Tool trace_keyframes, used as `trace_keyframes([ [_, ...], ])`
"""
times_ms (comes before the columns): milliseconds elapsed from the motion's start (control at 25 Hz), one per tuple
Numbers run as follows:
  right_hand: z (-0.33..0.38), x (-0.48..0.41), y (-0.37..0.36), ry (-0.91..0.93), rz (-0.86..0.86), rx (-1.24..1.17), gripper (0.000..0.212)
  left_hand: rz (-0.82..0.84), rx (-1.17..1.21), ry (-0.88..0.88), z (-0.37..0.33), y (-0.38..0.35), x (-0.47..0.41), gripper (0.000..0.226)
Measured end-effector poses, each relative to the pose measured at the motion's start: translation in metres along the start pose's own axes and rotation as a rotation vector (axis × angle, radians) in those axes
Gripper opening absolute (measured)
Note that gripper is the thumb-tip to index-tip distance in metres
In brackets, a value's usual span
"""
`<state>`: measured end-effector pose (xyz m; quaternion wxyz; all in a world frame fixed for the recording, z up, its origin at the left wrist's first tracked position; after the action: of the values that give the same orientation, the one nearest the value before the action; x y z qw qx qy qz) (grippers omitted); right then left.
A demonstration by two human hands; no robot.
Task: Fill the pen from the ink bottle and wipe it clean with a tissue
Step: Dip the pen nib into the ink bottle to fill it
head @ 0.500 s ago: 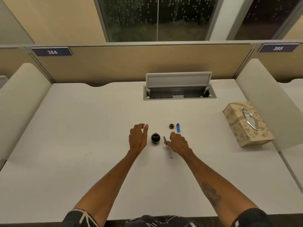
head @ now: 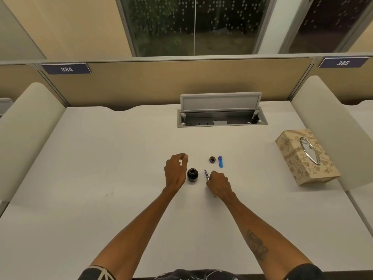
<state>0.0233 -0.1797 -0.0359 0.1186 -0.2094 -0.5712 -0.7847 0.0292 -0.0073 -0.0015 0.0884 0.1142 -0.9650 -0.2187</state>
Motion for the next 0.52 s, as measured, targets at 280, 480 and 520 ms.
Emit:
trace_keyframes([
  [280,0.015,-0.001,0.058,-0.056,-0.107,-0.831,0.015,0.015,0.032,-0.13,-0.023,0.001,-0.011,0.032],
  [480,0.038,0.015,0.082,0.077,0.174,-1.371,0.021,0.232,0.369,-0.022,-0.051,-0.002,-0.018,0.032],
  [520,0.041,0.017,0.083,0.091,0.217,-1.421,0.022,0.292,0.458,0.004,-0.056,-0.003,-0.018,0.032],
])
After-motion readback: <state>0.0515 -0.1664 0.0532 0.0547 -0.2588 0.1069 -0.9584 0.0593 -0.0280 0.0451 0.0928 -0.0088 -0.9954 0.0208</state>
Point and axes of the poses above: each hand's wrist, its own x-axis away from the middle knuckle, its own y-axis out of the back of the hand, z = x × y, the point moved 2 cm from there along -x, towards the middle knuckle, and after that the axes turned 7 degrees about x, right-handed, at the moved point
